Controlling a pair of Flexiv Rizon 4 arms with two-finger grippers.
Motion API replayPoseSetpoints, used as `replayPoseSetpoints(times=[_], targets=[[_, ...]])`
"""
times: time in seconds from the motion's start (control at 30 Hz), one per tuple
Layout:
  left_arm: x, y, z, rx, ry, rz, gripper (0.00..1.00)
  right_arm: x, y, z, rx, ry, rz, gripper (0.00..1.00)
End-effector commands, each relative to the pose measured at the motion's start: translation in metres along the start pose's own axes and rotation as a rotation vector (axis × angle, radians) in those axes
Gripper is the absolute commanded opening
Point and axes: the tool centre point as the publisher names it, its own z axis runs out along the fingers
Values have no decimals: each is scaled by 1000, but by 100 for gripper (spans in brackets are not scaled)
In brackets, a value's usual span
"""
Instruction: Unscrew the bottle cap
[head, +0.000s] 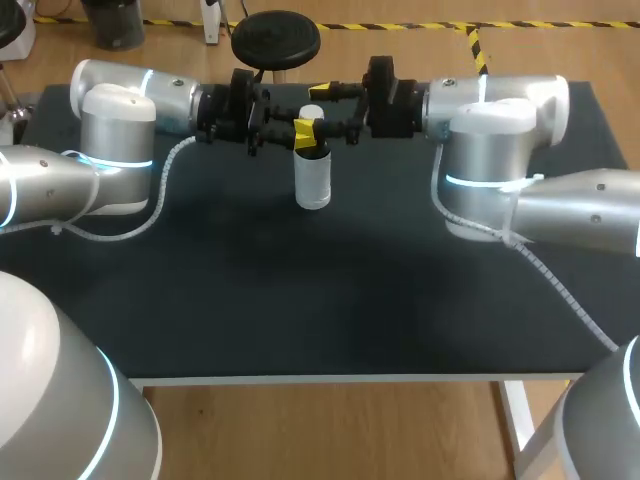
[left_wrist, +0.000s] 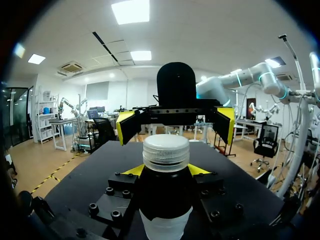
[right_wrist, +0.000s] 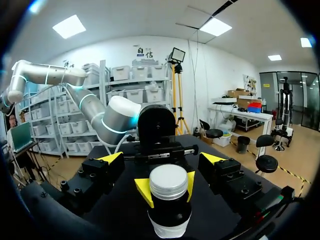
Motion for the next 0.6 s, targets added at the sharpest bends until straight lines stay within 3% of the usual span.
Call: replayPoseSetpoints(times=[0.03, 0.6], targets=[[-2, 1, -1, 1, 7, 1, 0, 4, -7, 9, -34, -78, -1, 100], [-2, 1, -1, 1, 7, 1, 0, 8, -3, 24, -84, -186, -41, 100]])
